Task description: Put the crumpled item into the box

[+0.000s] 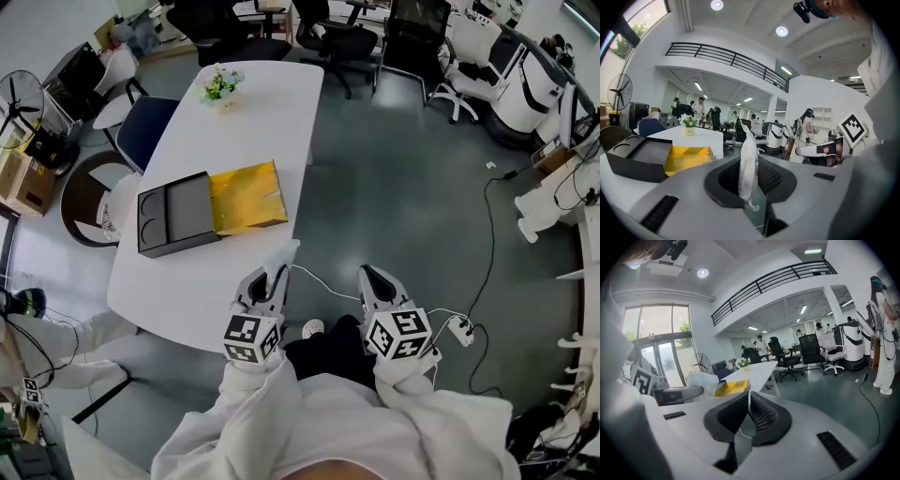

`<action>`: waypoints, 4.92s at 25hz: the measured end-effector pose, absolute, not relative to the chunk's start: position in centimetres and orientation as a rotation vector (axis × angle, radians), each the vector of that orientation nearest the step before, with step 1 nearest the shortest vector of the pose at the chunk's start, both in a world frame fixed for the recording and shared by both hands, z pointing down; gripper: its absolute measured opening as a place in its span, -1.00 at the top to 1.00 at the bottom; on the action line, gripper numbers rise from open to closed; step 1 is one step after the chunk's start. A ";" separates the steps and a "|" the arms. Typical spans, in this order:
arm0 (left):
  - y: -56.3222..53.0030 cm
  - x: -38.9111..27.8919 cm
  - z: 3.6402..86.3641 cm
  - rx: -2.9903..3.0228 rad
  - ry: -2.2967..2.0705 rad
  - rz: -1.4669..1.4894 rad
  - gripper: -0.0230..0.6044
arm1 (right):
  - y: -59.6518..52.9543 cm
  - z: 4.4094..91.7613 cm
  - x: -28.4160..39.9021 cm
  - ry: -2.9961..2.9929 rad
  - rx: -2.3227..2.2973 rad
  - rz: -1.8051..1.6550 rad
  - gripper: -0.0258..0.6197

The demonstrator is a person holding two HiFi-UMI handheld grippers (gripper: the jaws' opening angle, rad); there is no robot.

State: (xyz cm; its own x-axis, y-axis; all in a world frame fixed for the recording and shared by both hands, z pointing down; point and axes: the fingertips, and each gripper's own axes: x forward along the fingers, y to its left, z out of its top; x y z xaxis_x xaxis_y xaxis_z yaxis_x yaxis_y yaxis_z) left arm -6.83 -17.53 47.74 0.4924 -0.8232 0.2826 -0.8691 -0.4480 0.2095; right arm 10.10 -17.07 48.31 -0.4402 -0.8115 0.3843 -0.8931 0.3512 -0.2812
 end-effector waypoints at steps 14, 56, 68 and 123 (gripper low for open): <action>-20.0 -8.0 48.2 2.356 -1.491 0.167 0.73 | -20.1 49.3 9.5 -2.422 1.466 0.684 0.80; -40.8 -15.2 62.0 1.675 -1.262 0.222 0.73 | -46.9 52.6 1.1 -2.631 0.746 0.663 0.80; -41.8 -16.5 66.2 1.567 -1.132 0.387 0.67 | -46.3 52.2 -1.3 -2.644 0.702 0.628 0.80; -51.6 -5.0 41.8 2.446 -1.685 0.069 0.88 | -53.1 43.9 14.1 -2.647 1.431 0.399 0.81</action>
